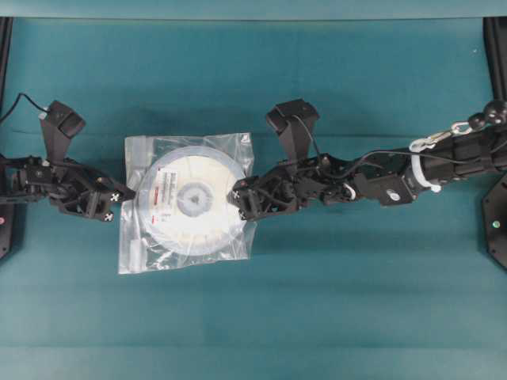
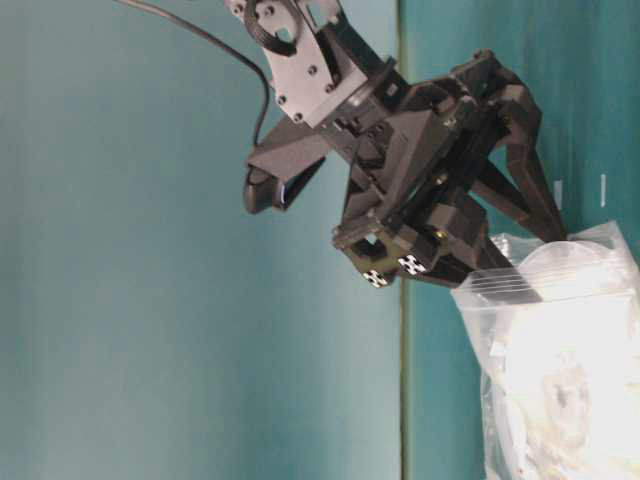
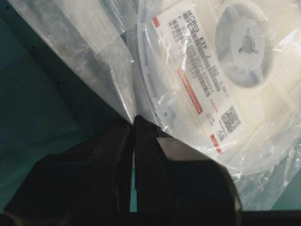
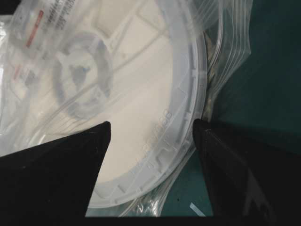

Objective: Take out the reel from the clear zip bag.
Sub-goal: 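Reach the right gripper into the bag's open right side, then grasp the white reel's rim inside the bag with the right gripper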

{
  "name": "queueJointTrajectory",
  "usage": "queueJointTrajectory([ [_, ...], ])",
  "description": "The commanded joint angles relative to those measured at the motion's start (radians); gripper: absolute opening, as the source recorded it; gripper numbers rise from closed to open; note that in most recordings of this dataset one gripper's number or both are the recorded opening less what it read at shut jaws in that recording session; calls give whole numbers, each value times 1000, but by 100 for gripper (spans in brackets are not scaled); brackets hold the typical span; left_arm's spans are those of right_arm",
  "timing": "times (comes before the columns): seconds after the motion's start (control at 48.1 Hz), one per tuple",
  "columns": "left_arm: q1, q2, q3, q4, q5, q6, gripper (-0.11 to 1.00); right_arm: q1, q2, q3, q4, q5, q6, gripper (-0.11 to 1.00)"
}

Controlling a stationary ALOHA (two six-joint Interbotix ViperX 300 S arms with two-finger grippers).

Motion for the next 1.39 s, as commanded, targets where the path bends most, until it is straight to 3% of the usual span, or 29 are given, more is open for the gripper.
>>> queueJointTrajectory([
  [0.0,2,3,-5,2,-2,3,-4,3,2,-25,2,0,3,89],
  [0.249,2,3,-3,2,-2,3,-4,3,6,-40,2,0,3,89],
  [0.727,2,6,-3,2,-3,3,-4,2,6,-41,5,14,6,78],
  [0.81,2,6,-3,2,-2,3,-4,-2,8,-41,12,23,8,69],
  [0.976,3,8,-3,2,-2,3,-4,-11,6,-34,66,35,8,31],
  [1.059,2,8,-3,2,-2,3,-4,-12,3,-25,87,32,6,19],
  [1.163,3,8,-3,2,-2,3,-4,-12,0,-17,101,32,6,12],
  [1.371,2,9,-3,2,-2,3,-4,-12,-3,-8,101,32,6,12],
])
